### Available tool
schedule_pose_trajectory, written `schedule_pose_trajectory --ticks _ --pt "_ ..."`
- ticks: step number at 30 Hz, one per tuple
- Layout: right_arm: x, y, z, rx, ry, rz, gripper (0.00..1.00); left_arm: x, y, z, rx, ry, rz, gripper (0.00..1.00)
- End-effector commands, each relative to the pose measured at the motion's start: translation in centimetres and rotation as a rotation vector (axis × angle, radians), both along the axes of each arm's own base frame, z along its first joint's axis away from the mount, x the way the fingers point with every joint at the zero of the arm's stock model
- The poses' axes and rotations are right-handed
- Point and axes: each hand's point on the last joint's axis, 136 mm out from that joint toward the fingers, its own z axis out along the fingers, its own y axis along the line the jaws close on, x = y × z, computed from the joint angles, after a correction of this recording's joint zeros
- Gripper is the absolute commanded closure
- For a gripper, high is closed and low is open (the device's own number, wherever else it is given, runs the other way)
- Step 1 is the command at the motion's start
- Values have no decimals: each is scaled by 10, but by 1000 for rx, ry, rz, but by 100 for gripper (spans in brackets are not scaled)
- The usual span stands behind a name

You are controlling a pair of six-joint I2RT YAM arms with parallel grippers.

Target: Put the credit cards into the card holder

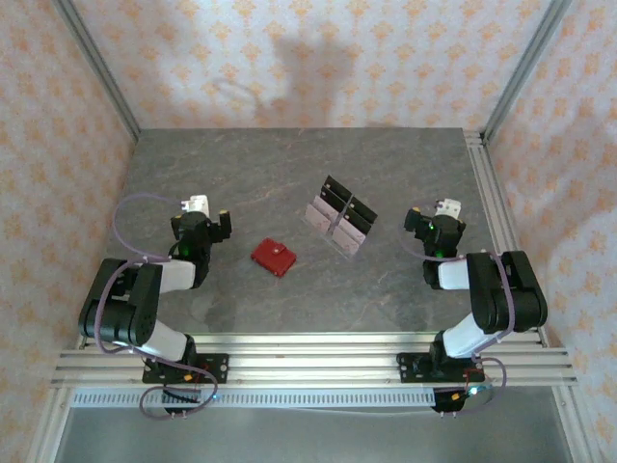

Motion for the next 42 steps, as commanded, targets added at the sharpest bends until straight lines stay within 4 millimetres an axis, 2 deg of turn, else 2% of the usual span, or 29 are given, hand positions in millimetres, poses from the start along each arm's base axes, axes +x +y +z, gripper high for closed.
schedule_pose_trajectory --ticks 1,30,33,39,42 --pt "5 1 8 -10 -20 16 1 4 2 8 6 -29 3 0" --pt "3 -2 9 -8 -30 4 1 5 1 9 4 -26 -7 0" --pt "-4 0 20 -6 -86 15 1 6 5 17 8 1 20 0" --pt "-22 -20 58 3 -108 -114 1 2 12 49 10 26 63 0" --pt "-23 -26 78 110 -82 -193 1 -2 13 65 -21 72 91 0"
